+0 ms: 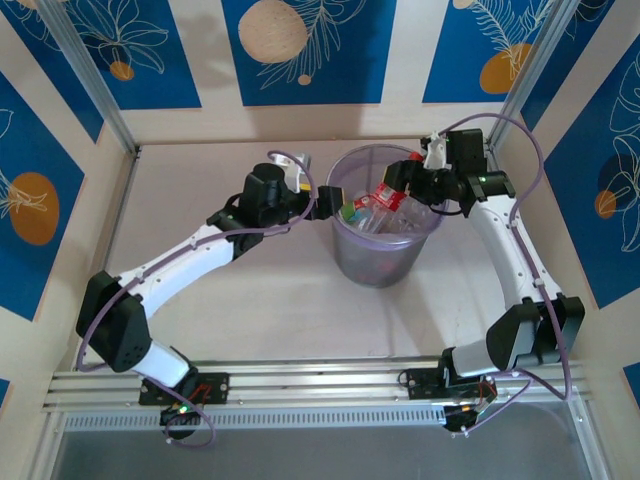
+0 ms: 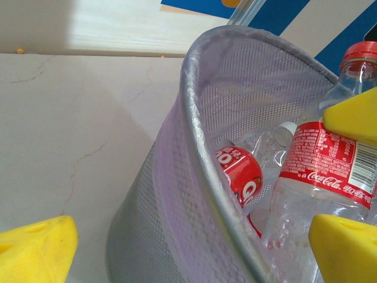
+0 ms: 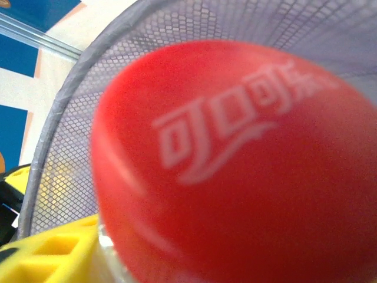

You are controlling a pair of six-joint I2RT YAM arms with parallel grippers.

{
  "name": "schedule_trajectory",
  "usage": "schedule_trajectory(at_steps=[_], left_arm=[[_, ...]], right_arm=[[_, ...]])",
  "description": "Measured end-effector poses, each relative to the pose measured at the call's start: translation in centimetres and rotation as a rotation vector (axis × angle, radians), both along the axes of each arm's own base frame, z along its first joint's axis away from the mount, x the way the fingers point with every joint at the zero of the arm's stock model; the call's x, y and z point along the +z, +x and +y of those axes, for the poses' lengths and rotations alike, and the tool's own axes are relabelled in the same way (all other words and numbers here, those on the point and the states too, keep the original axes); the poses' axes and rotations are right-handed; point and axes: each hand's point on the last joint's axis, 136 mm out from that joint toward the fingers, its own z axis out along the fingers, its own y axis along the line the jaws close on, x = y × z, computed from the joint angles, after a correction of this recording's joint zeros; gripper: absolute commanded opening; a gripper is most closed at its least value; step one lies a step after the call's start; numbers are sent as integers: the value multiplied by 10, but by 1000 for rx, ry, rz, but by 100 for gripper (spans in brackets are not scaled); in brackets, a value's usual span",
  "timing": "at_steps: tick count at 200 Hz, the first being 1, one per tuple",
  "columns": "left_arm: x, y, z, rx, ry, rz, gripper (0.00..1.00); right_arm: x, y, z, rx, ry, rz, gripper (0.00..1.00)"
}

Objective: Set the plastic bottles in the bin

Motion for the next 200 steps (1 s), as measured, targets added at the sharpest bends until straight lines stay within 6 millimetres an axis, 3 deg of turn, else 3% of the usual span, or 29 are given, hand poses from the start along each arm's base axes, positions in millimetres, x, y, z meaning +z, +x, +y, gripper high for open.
schedule_trajectory(at_steps=[23, 55, 82, 106, 139, 174, 200], left_arm=[[1, 1, -1, -1, 4, -7, 100], [2, 2, -2, -2, 11, -10, 100], [2, 2, -3, -3, 13, -8, 100], [2, 4, -4, -4, 17, -8, 100], [2, 5, -6, -5, 19, -6, 100], [1, 6, -6, -5, 26, -2, 100], [1, 6, -6, -4, 33, 6, 100]], right_arm=[[9, -3, -3, 11, -47, -1, 83], [37, -7, -18, -4, -122, -49, 83], [57, -7, -37, -44, -198, -93, 73], [65, -8, -42, -45, -239, -117, 60], [52, -3, -23, 8, -267, -96, 54], [9, 9, -9, 48, -301, -11, 51], [2, 16, -7, 48, -304, -12, 51]])
